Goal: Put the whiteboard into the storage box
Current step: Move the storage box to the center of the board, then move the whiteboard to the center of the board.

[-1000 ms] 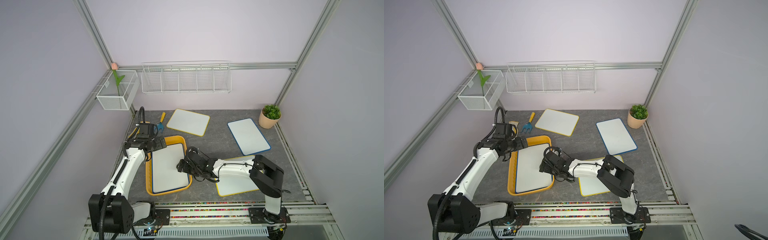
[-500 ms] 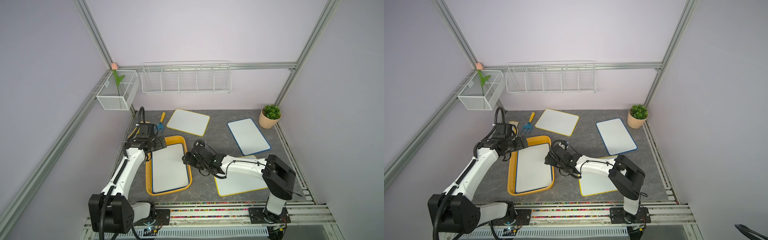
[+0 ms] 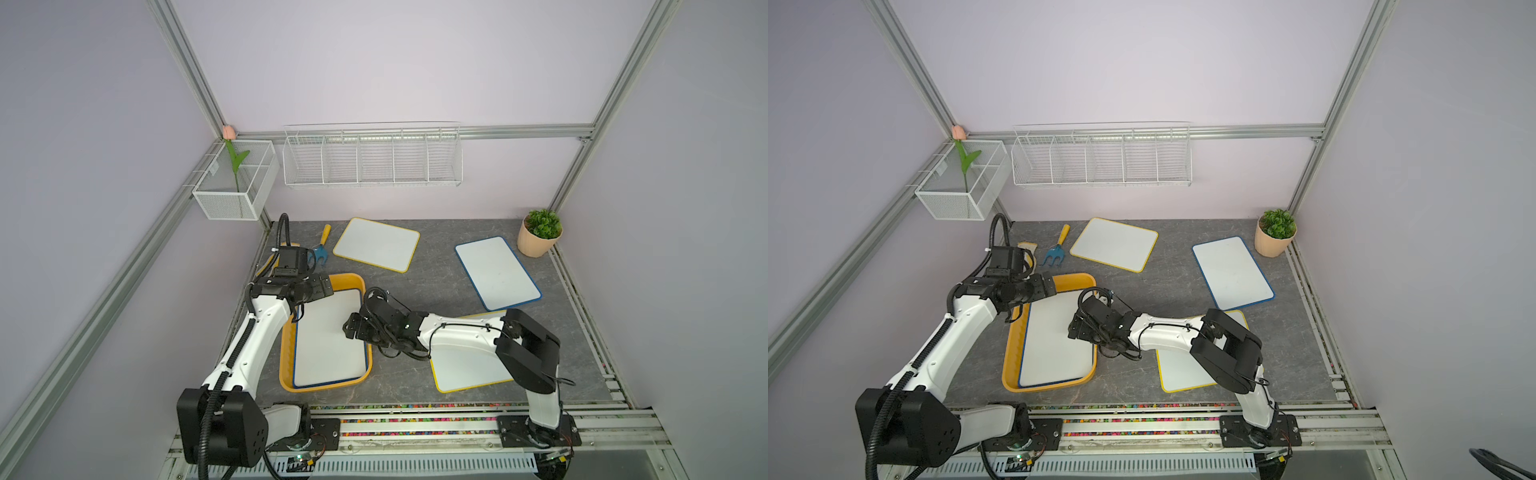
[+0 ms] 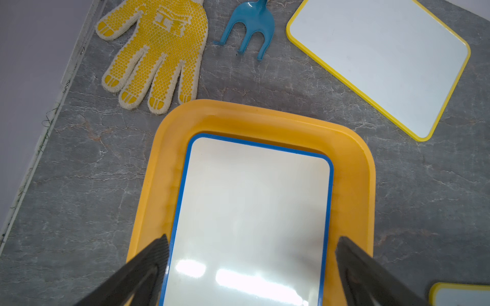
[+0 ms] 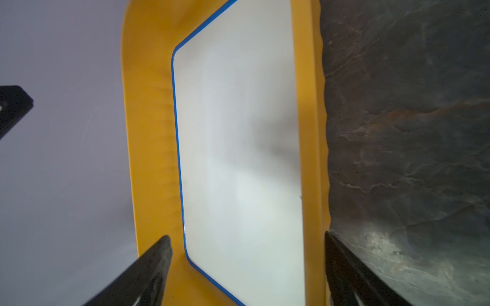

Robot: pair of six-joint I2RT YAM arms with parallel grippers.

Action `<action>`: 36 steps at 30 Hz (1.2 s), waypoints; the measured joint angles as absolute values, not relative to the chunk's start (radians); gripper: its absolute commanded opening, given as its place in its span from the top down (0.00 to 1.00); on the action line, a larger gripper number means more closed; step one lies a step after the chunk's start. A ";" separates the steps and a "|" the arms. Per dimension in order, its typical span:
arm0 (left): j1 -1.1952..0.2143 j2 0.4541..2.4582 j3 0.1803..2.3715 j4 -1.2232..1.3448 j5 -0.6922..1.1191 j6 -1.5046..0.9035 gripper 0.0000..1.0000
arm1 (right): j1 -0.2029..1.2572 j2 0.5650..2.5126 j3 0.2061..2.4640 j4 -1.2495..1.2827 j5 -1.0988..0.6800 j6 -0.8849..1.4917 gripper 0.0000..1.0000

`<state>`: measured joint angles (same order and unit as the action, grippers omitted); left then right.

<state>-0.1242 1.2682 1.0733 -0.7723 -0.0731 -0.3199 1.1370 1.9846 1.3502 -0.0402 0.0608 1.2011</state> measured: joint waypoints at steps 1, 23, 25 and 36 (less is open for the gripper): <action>-0.124 1.268 1.073 -0.772 -0.073 -0.320 0.01 | 1.139 1.985 1.350 -0.040 0.059 1.202 0.10; -0.474 1.292 1.097 -0.774 -0.111 -0.344 0.00 | 0.948 1.328 0.948 -0.413 0.371 1.239 0.11; -0.597 1.342 1.142 -0.776 -0.129 -0.356 0.00 | 0.914 1.258 0.908 -0.467 0.398 1.262 0.11; -0.860 1.829 1.554 -0.812 -0.038 -0.324 0.00 | 0.760 0.739 0.632 -0.813 0.492 1.407 0.11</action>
<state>-0.8597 1.8290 1.5539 -0.8116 -0.0383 -0.3241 0.7597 0.7395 0.6315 -0.8127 0.4923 1.4071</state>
